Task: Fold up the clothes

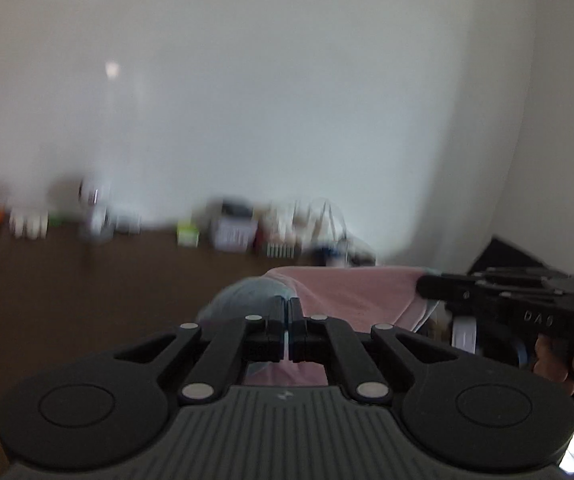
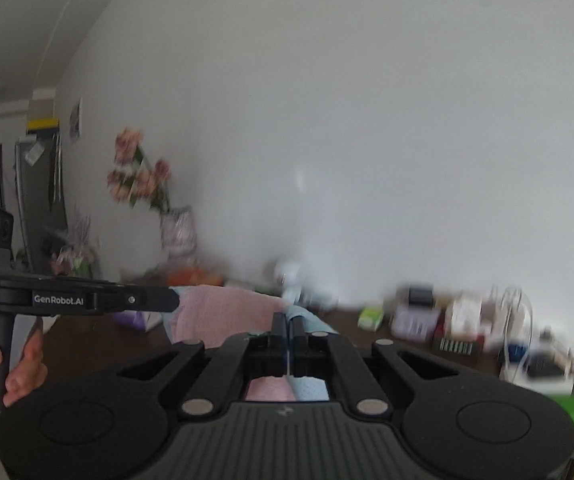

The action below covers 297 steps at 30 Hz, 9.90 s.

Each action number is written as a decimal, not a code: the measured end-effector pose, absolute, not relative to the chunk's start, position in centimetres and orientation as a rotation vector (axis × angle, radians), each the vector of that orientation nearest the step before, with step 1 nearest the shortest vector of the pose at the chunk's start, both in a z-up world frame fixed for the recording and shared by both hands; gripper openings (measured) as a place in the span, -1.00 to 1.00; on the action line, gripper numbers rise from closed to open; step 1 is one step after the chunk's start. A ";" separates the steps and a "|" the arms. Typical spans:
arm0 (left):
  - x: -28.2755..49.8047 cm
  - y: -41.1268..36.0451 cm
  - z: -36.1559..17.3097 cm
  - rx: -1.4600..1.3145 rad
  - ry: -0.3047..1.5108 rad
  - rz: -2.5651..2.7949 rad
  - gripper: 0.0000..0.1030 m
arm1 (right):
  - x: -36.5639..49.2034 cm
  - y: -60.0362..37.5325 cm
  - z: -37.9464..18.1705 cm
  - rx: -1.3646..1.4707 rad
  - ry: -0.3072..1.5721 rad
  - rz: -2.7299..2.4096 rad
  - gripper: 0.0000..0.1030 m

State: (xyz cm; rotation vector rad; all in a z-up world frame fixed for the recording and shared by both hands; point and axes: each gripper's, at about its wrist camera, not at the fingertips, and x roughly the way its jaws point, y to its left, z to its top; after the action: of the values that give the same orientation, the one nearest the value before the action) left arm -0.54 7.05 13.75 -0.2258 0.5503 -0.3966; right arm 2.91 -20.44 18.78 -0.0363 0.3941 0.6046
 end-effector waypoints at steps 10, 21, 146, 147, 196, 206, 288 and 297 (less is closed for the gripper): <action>-6.0 11.5 8.0 -0.397 0.694 -0.318 0.16 | -8.2 -25.6 10.7 0.067 0.537 0.498 -0.13; 15.7 5.6 5.3 -0.219 0.821 -0.275 0.19 | 12.2 -24.5 5.9 0.093 0.769 0.379 -0.30; -13.5 -2.7 4.4 0.269 0.362 -0.084 -0.89 | -12.9 -14.6 2.1 -0.696 0.280 0.040 -0.86; -13.4 -2.6 4.4 0.262 0.363 -0.081 -0.89 | -12.8 -14.7 1.9 -0.703 0.286 0.038 -0.81; 4.5 -0.3 27.4 0.362 0.193 -0.168 -0.84 | 1.6 -17.6 25.4 -0.618 0.000 0.101 -0.98; 22.1 -0.6 32.2 0.428 0.155 -0.017 -0.90 | 20.7 -13.4 27.7 -0.698 -0.040 -0.030 -0.98; 21.9 4.8 3.3 0.149 0.782 -0.056 -0.60 | 23.1 -20.3 5.2 -0.176 0.868 0.268 -0.47; 17.3 10.1 3.3 0.105 0.721 0.110 -0.97 | 27.7 -15.8 4.8 -0.381 0.833 0.286 -0.95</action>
State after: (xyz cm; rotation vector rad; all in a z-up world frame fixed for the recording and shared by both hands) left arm 17.34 10.09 3.27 0.1053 0.7212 0.1098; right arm 27.69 -15.75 4.83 -0.3810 0.8331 0.2864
